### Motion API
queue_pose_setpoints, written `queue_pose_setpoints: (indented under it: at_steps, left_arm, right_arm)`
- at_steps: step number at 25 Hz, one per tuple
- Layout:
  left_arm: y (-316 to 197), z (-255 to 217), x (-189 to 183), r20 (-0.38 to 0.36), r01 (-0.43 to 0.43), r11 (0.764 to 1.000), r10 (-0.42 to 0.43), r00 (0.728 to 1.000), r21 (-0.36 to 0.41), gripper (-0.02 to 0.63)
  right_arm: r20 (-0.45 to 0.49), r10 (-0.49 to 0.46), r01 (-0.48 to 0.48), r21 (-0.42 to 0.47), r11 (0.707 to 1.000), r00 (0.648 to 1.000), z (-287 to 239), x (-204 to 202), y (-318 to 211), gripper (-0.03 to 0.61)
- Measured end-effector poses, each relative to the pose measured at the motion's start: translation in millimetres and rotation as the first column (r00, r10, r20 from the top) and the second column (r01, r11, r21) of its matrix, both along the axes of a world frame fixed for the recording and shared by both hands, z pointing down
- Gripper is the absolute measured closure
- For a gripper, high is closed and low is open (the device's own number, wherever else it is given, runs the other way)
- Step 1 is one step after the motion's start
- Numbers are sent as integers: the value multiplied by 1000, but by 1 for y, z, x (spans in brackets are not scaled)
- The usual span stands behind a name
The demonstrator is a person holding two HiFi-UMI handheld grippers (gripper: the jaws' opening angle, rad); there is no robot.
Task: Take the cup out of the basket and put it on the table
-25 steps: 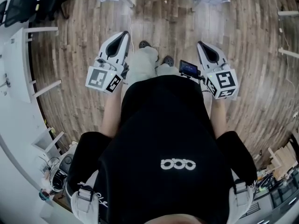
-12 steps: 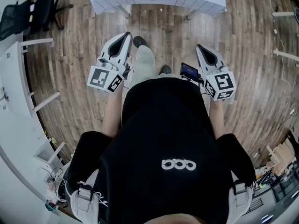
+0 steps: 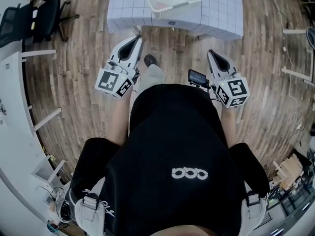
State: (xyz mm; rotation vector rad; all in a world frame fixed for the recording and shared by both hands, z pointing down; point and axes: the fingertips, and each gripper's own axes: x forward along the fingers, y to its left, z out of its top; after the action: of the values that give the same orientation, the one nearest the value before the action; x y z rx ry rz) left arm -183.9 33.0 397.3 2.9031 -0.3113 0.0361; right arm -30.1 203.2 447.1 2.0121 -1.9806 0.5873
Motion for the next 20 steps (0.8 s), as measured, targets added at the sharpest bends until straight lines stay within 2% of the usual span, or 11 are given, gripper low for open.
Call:
queue_pose_setpoints:
  at_steps: [8,20]
  left_arm:
    - [-66,-4,-9,-19,9,1000,-9,1000,1,605]
    - [-78,4,10,7,-46,999,46,999,1,604]
  right_arm:
    - [-33,-3,3,13,1000,999,-15,8,-75,554]
    - [-11,9,-8,38,999,1000,-8,21,-102,554]
